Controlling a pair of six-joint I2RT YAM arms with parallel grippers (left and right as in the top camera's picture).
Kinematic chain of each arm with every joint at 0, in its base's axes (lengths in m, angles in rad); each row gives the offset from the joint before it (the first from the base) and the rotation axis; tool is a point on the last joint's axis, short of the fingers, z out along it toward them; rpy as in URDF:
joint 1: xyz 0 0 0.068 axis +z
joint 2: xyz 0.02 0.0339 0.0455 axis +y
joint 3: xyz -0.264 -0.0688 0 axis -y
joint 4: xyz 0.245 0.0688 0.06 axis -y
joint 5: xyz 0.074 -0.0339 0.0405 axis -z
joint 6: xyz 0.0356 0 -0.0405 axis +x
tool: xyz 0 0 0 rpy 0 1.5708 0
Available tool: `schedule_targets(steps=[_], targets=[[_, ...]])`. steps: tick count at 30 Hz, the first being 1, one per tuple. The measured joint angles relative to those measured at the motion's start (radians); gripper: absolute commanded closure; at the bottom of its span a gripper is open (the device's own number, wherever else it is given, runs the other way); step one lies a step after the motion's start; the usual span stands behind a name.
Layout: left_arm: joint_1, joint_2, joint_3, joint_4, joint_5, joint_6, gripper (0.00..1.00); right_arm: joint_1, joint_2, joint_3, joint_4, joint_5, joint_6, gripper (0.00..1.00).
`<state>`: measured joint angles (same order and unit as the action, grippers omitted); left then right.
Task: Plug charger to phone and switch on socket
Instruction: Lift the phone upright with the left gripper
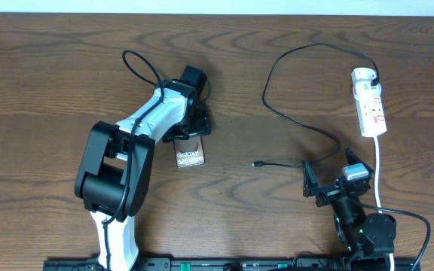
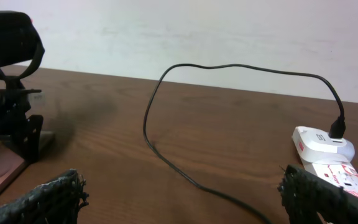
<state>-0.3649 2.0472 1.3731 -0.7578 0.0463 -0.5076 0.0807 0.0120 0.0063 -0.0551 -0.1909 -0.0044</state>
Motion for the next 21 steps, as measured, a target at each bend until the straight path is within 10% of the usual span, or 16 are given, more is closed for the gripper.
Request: schedule_targets(steps=[5, 21], targets=[[0.0, 0.0, 0.0, 0.0, 0.0, 0.006, 0.03, 0.0, 0.0, 0.0, 0.0, 0.0, 0.0, 0.01], [0.0, 0.0, 0.0, -0.008, -0.003, 0.007, 0.05, 0.0, 0.0, 0.0, 0.0, 0.0, 0.0, 0.01]])
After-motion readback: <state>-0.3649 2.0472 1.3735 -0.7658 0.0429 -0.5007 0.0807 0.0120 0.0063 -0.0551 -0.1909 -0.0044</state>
